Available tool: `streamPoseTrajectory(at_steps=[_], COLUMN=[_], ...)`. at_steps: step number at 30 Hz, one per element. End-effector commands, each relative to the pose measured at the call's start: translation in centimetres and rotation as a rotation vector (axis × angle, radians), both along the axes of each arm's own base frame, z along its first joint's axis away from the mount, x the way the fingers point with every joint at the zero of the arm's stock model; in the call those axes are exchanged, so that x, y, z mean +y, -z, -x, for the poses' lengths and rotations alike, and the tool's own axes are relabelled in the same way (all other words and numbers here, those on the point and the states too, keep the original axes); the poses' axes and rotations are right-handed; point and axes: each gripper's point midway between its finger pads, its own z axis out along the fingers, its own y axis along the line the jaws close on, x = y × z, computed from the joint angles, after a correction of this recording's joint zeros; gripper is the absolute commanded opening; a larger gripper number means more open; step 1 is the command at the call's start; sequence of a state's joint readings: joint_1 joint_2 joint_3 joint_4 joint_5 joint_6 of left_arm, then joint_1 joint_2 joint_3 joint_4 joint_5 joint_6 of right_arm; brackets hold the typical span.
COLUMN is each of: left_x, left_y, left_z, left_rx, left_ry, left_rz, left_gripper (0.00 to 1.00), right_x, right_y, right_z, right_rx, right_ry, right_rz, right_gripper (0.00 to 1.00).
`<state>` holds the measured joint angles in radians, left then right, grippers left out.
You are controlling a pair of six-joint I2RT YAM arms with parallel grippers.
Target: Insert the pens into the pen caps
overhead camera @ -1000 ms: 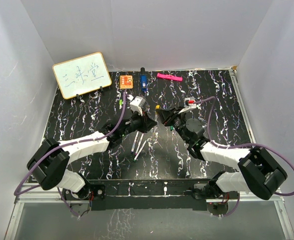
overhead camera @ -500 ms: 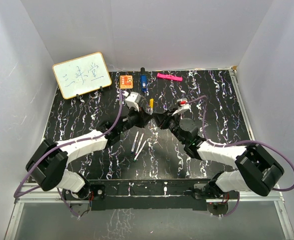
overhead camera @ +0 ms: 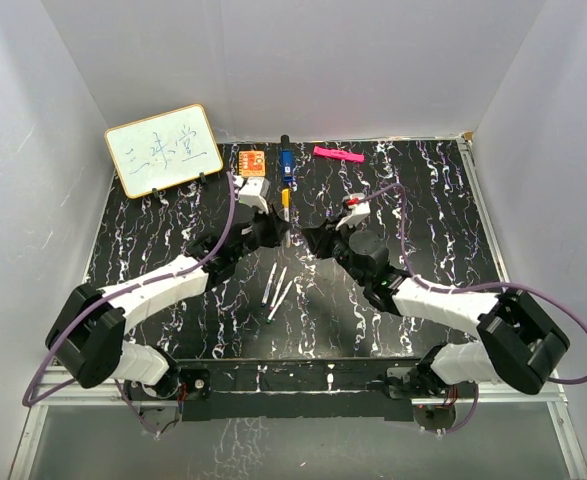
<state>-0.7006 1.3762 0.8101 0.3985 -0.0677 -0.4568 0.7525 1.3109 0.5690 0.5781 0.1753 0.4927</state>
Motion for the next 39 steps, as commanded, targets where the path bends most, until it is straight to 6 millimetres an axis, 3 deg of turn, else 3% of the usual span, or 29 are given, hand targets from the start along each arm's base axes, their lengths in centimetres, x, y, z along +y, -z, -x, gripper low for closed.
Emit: streamPoseTrajectory(at_steps=[1, 5, 12, 15, 23, 29, 39], left_x=[4.1, 6.7, 8.4, 8.5, 9.5, 10.6, 12.0], left_y=[3.0, 5.2, 8.6, 9.6, 12.7, 13.7, 15.4], left_z=[-1.6, -3.3, -6.4, -7.7, -9.8, -11.4, -12.1], left_rx=[0.113, 0.185, 0.272, 0.297, 0.372, 0.406, 0.450], left_ry=[-0.155, -0.221, -0.262, -0.262, -0.291, -0.320, -0.353], left_rz=[-0.148, -0.218, -0.412, -0.433, -0.506, -0.571, -0.639], left_gripper=[0.00, 0.00, 0.00, 0.00, 0.00, 0.00, 0.00], right_x=[-1.8, -3.3, -5.5, -6.5, -8.6, -8.8, -9.9], right_y=[-5.2, -5.4, -5.1, -5.0, -4.7, -4.7, -4.2], right_z=[-1.5, -1.8, -2.6, -3.3, -4.4, -4.4, -4.5], right_rx=[-0.124, -0.131, -0.105, -0.087, -0.053, -0.050, -0.026], right_ry=[0.118, 0.184, 0.255, 0.269, 0.283, 0.288, 0.355], right_rz=[-0.014, -0.002, -0.020, -0.039, -0.075, -0.081, -0.080], right_gripper=[0.19, 0.42, 0.72, 0.96, 0.98, 0.98, 0.98])
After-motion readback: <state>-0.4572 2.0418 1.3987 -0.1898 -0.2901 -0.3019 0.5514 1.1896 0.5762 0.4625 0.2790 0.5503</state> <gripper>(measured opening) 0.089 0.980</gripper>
